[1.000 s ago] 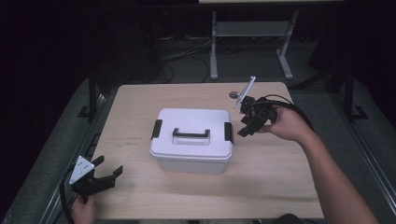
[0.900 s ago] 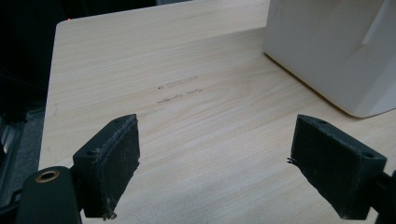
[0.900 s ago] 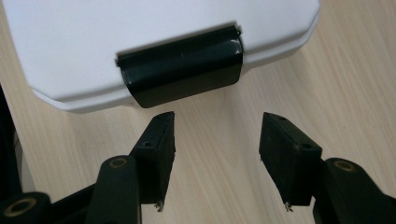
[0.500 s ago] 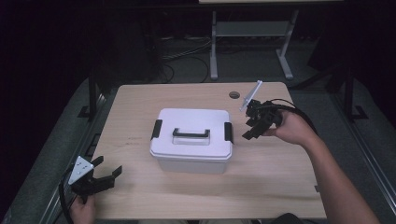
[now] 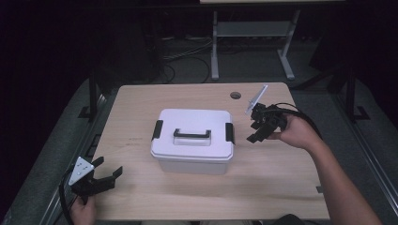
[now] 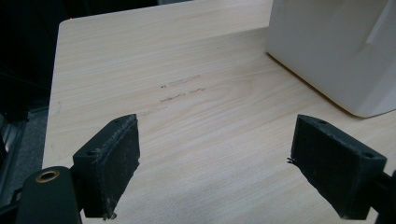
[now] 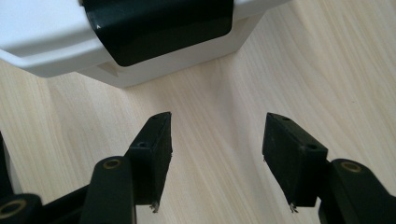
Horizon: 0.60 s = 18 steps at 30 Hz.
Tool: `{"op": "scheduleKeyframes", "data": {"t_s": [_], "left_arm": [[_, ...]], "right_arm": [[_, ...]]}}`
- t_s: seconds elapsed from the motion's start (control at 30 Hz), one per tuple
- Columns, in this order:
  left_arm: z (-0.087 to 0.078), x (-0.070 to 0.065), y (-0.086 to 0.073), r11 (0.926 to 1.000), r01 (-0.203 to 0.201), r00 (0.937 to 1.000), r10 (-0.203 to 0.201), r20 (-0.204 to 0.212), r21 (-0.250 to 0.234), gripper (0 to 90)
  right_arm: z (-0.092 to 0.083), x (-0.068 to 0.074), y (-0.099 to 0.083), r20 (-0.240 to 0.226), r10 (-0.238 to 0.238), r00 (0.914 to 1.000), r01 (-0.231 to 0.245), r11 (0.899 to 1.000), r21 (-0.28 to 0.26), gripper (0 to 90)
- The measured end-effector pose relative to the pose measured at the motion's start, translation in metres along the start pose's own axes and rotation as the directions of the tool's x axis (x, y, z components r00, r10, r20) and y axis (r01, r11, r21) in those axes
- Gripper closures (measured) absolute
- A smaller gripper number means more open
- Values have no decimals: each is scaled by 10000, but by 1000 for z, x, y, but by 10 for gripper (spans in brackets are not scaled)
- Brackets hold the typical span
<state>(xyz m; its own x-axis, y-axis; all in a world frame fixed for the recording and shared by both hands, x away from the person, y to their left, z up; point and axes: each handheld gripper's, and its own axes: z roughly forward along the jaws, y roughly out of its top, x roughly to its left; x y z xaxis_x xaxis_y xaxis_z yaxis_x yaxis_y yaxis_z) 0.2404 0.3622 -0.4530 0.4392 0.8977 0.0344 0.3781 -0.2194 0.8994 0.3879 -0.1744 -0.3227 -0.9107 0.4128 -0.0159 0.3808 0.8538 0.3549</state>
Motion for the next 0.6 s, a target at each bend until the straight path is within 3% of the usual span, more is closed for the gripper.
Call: {"op": "scheduleKeyframes", "data": {"t_s": [0.6], "left_arm": [[0, 0, 0, 10000, 25, 10000, -25, -6, -30, 151]], "right_arm": [[13, -3, -25, -153, 360, 9992, -358, 9992, 171, 415]]}}
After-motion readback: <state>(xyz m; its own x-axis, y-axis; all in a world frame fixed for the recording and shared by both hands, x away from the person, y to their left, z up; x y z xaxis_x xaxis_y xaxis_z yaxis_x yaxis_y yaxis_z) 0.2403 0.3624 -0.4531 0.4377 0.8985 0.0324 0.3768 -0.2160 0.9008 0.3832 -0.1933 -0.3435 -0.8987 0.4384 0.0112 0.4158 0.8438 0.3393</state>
